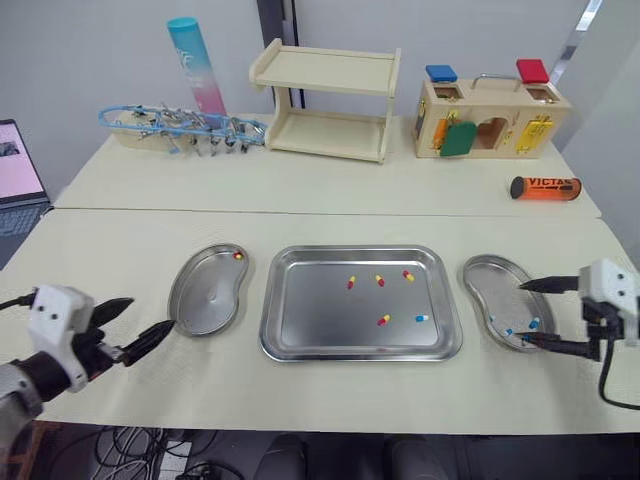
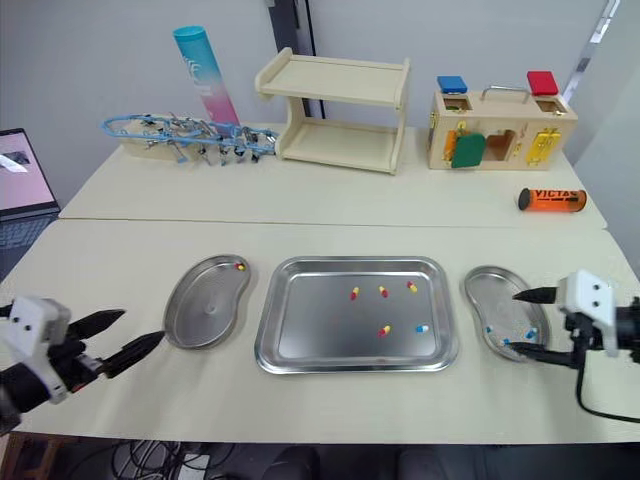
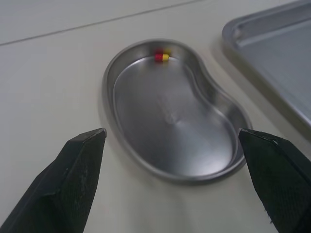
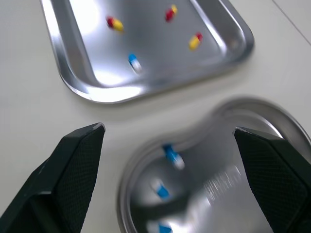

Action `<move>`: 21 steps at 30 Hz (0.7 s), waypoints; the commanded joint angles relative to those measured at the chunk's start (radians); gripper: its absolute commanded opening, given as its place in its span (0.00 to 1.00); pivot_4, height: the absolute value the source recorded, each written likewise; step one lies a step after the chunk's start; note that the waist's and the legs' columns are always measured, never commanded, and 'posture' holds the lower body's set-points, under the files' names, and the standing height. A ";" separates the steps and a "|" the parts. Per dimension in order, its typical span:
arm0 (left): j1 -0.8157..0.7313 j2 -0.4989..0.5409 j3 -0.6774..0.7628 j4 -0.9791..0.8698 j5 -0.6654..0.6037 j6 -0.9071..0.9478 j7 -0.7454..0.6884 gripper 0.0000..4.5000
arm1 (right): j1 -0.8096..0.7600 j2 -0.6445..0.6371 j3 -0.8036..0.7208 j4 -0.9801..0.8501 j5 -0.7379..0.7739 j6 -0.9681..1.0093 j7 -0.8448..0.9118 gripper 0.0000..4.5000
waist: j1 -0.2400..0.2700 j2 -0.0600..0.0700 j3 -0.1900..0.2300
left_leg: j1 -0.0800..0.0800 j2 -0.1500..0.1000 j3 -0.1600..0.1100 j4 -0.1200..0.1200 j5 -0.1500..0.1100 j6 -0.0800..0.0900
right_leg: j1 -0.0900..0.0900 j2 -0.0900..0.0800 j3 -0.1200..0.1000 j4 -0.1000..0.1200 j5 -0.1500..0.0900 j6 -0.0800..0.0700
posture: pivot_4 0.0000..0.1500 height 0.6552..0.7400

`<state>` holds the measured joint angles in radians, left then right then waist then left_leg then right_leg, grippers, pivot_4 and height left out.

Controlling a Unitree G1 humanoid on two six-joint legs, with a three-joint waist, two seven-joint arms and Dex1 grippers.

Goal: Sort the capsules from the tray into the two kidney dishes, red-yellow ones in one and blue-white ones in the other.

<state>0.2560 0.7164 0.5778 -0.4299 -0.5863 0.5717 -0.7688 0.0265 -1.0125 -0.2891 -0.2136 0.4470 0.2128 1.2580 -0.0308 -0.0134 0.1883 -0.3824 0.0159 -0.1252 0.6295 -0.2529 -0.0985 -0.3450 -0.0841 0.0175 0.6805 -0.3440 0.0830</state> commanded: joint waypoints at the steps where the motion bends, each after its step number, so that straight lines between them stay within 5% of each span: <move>1: -0.033 -0.021 -0.079 -0.131 -0.020 0.065 0.094 1.00 | 0.021 0.034 -0.022 -0.123 0.041 0.078 -0.089 0.99 | 0.002 0.000 0.000 | 0.001 0.000 0.000 0.000 0.000 0.000 | 0.001 0.000 0.000 0.000 0.000 0.000 | 1.00 1.00; 7: -0.185 -0.111 -0.348 -0.296 -0.024 0.171 0.256 1.00 | 0.054 0.089 -0.012 -0.219 0.078 0.153 -0.158 0.99 | 0.006 -0.001 -0.001 | 0.001 -0.001 -0.001 0.000 0.000 0.000 | 0.002 0.000 -0.001 -0.001 0.000 0.000 | 1.00 1.00; 13: -0.277 -0.218 -0.548 -0.267 0.061 0.162 0.356 1.00 | 0.081 0.114 -0.007 -0.285 0.087 0.187 -0.200 0.99 | -0.002 -0.002 -0.001 | 0.002 -0.001 -0.001 0.000 0.000 0.000 | 0.003 0.000 -0.001 -0.001 0.000 0.000 | 1.00 1.00; 18: -0.340 -0.275 -0.655 -0.173 0.147 0.109 0.374 0.75 | 0.099 0.123 -0.004 -0.305 0.084 0.195 -0.216 1.00 | 0.003 -0.002 -0.001 | 0.002 -0.001 -0.002 0.001 0.000 0.000 | 0.003 0.000 -0.001 -0.001 0.000 0.000 | 1.00 1.00; 21: -0.364 -0.304 -0.698 -0.120 0.197 0.062 0.375 0.75 | 0.102 0.127 0.003 -0.314 0.084 0.198 -0.230 1.00 | 0.003 -0.002 -0.001 | 0.001 -0.001 -0.002 0.001 0.000 0.000 | 0.003 0.000 -0.001 -0.001 0.000 0.000 | 1.00 1.00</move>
<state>-0.0938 0.4231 -0.1036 -0.5550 -0.4188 0.6773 -0.4011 0.1309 -0.8902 -0.2790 -0.4903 0.5177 0.4073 1.0397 -0.0276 -0.0154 0.1873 -0.3811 0.0146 -0.1271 0.6303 -0.2528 -0.0985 -0.3421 -0.0841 0.0163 0.6793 -0.3439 0.0833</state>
